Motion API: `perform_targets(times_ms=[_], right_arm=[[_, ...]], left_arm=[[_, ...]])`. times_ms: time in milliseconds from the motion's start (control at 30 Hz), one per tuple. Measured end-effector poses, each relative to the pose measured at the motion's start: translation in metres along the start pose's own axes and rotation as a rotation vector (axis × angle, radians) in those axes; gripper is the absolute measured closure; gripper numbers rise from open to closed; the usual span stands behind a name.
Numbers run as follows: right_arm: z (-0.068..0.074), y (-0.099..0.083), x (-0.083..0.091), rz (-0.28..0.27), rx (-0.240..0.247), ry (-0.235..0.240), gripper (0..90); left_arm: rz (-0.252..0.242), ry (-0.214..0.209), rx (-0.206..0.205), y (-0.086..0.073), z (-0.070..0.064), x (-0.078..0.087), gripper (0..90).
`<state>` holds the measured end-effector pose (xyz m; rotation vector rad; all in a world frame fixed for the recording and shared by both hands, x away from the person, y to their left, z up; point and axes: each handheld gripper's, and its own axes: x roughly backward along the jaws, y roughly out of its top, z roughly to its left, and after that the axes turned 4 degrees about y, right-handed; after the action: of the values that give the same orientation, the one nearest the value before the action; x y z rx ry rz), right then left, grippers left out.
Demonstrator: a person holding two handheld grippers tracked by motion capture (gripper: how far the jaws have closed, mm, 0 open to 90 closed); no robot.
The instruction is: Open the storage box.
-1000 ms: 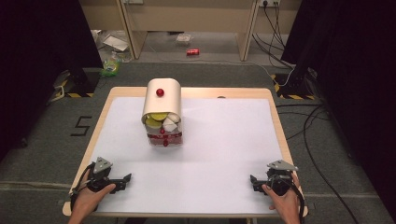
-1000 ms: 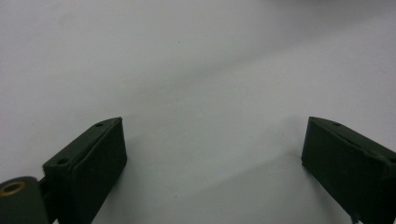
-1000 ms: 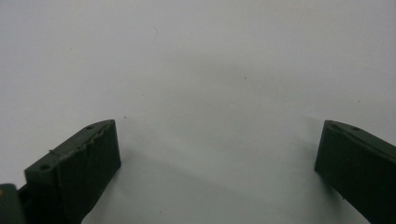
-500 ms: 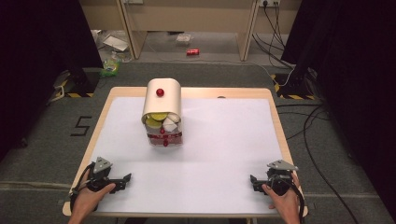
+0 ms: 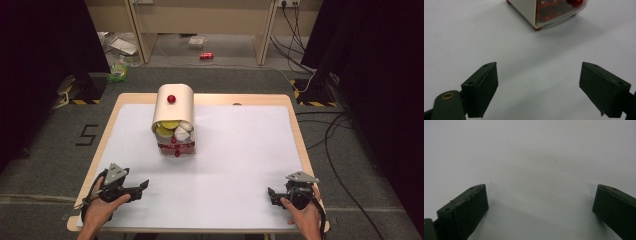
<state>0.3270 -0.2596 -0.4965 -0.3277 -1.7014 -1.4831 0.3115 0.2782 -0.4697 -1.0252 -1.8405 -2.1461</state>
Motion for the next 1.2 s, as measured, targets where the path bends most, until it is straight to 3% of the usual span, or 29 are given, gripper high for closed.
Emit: perform_targets(times_ms=[233,333,700,833,1200], right_arm=[[0.000,0.000,0.000,0.000,0.000,0.000,0.2],[0.000,0.000,0.000,0.000,0.000,0.000,0.2],[0.000,0.000,0.000,-0.001,0.001,0.002,0.2],[0.000,0.000,0.000,0.000,0.000,0.002,0.2],[0.000,0.000,0.000,0.000,0.000,0.002,0.2]], left_arm=[[-0.099,-0.063,-0.027,0.029,-0.018,0.006,15.5],[-0.125,-0.057,-0.041,0.034,-0.022,0.004,15.8],[-0.162,-0.070,-0.052,0.046,-0.025,0.007,15.8],[-0.183,-0.114,-0.015,0.048,-0.026,0.009,15.6],[-0.210,-0.123,-0.038,0.059,-0.036,0.006,16.0]])
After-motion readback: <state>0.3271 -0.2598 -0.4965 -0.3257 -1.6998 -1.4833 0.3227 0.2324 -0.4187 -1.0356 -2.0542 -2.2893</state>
